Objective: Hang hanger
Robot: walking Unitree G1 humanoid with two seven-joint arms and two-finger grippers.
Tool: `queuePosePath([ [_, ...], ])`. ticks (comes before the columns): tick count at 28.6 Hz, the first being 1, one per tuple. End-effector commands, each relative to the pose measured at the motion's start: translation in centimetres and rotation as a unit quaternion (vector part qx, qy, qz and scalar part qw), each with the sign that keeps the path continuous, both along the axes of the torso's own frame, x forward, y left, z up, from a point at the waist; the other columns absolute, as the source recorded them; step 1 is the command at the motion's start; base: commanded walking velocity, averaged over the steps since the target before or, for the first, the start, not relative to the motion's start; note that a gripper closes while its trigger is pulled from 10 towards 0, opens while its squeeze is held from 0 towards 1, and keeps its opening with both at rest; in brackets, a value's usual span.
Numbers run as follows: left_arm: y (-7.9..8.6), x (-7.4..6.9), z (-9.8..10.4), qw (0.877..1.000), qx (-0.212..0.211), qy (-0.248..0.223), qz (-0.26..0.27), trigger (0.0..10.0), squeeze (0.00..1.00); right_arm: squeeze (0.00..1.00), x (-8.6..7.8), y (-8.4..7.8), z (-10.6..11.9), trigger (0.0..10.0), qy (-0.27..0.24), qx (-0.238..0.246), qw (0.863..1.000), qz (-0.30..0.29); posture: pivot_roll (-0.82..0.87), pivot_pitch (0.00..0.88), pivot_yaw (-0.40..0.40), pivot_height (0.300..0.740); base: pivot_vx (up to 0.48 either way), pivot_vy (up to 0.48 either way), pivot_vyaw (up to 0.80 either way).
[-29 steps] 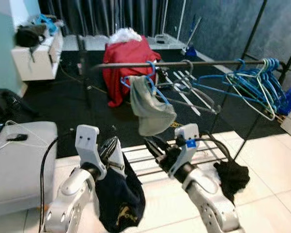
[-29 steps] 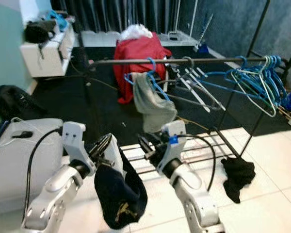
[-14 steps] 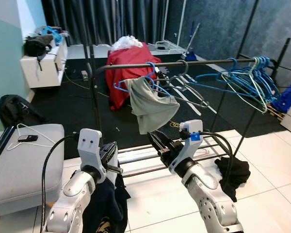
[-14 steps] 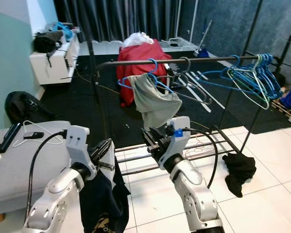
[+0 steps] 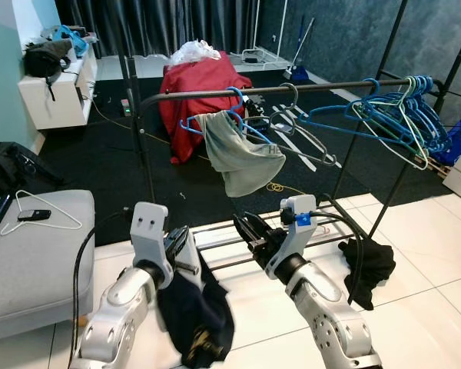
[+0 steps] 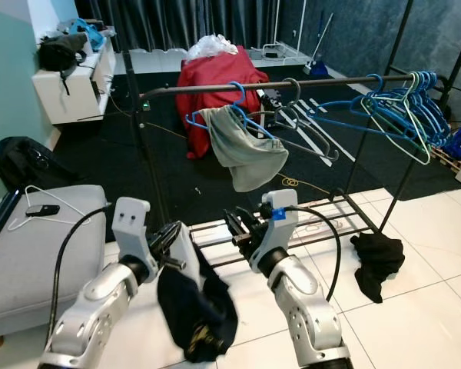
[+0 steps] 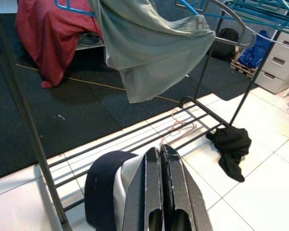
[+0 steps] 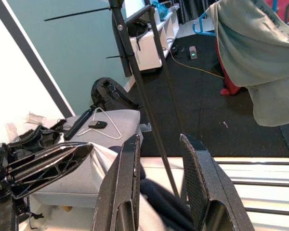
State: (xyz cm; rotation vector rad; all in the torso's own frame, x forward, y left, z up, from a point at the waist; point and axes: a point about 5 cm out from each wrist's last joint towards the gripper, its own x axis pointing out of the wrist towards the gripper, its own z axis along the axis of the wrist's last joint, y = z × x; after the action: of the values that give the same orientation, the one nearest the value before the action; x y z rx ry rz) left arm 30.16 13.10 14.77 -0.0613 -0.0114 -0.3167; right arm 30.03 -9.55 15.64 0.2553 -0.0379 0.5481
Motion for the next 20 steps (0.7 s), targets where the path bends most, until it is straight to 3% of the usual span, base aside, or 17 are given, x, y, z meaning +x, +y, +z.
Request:
queuePosePath([
  [1,0.1,0.1,-0.1,1.000,0.001,0.002,0.005,10.0,0.00,0.00,-0.1,-0.1,-0.4,10.0,0.005,0.001,1.000,-0.004,-0.07,0.036,-0.021,0.740,0.000,0.000,0.00],
  [6,0.1,0.3,0.1,1.000,-0.006,0.004,0.016,10.0,0.00,0.00,0.1,-0.4,-0.3,10.0,0.002,-0.003,1.000,-0.006,-0.07,0.040,-0.025,0.740,0.000,0.000,0.00],
  [12,-0.1,0.5,0.2,1.000,-0.006,0.007,0.026,10.0,0.00,0.00,0.4,-0.7,-0.3,10.0,0.000,-0.007,1.000,-0.010,-0.07,0.054,-0.012,0.740,0.000,-0.480,0.00],
  [13,-0.5,1.3,0.8,0.999,-0.017,0.018,0.039,10.0,0.00,0.00,0.8,-1.7,0.4,10.0,-0.007,-0.003,0.999,-0.032,-0.09,0.083,0.022,0.740,0.000,0.000,0.00],
  [16,-0.8,2.0,1.2,0.998,-0.020,0.034,0.050,10.0,0.00,0.00,1.0,-2.4,0.6,10.0,-0.010,-0.003,0.999,-0.045,-0.10,0.088,0.034,0.740,0.000,0.000,0.00],
  [20,-0.9,2.2,1.3,0.998,-0.011,0.036,0.054,10.0,0.00,0.00,1.1,-2.6,0.6,10.0,-0.009,-0.005,0.999,-0.048,-0.10,0.092,0.037,0.740,0.000,0.000,0.00],
])
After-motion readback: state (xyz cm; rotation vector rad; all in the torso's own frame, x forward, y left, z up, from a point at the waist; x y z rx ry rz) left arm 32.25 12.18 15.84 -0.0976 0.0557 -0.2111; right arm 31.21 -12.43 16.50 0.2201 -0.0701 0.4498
